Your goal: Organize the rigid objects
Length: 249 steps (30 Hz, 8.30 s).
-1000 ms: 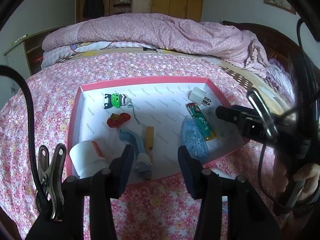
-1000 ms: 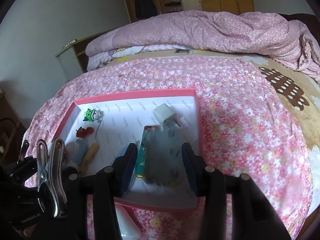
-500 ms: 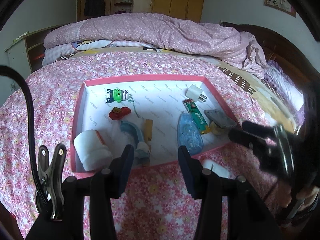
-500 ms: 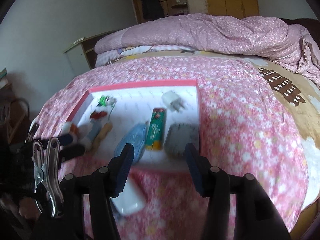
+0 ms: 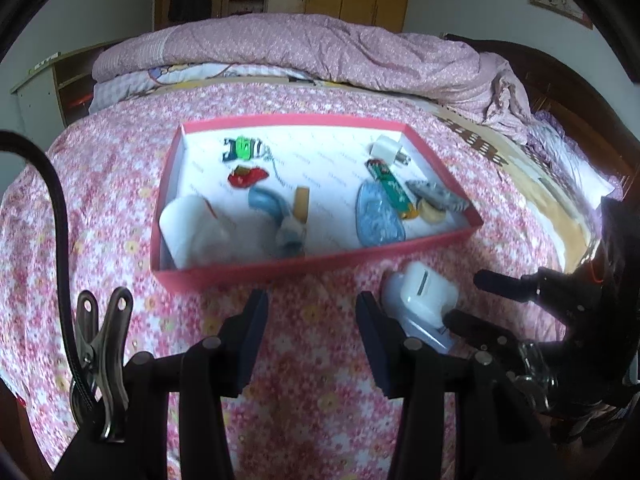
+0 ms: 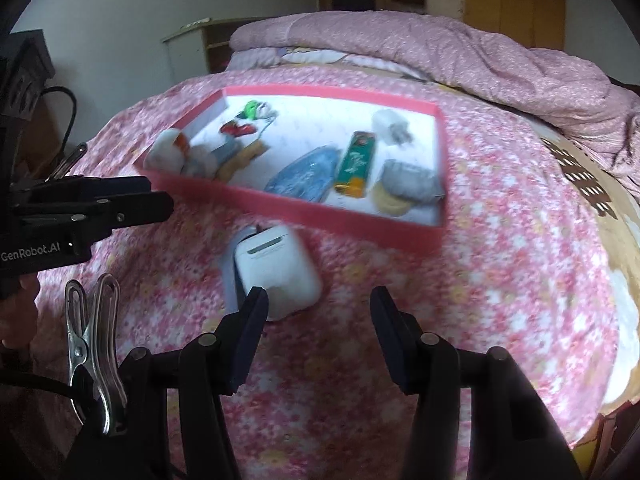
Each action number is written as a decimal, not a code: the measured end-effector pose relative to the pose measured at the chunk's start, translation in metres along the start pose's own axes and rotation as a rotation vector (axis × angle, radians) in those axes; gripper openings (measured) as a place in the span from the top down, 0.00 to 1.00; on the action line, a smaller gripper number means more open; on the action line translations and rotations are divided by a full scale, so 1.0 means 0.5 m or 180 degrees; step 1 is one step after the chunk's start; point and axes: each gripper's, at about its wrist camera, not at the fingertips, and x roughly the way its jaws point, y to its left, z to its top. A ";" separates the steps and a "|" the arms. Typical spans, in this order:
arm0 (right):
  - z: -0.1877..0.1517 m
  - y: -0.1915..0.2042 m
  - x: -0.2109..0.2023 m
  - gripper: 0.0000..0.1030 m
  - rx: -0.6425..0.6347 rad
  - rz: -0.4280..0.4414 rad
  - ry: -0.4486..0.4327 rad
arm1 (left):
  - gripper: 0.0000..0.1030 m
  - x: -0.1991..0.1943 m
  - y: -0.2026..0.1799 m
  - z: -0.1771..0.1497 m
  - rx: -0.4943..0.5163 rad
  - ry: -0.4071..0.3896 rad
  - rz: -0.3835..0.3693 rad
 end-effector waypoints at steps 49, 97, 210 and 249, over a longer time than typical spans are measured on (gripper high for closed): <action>-0.129 -0.047 -0.058 0.54 0.0415 -0.0146 -0.0138 | 0.62 0.097 -0.149 -0.019 0.0634 0.0216 -0.0080; -0.080 -0.010 -0.053 0.56 0.0515 0.0033 -0.0024 | 0.89 -0.010 -0.048 0.001 0.0163 -0.0131 -0.0066; -0.030 0.014 0.009 0.45 0.0900 -0.0384 0.0102 | 0.64 0.037 0.007 -0.060 -0.0261 0.0157 0.0620; -0.032 0.034 0.015 0.35 0.0805 -0.0535 0.0051 | 0.43 0.042 -0.009 -0.062 -0.0285 0.0131 0.0645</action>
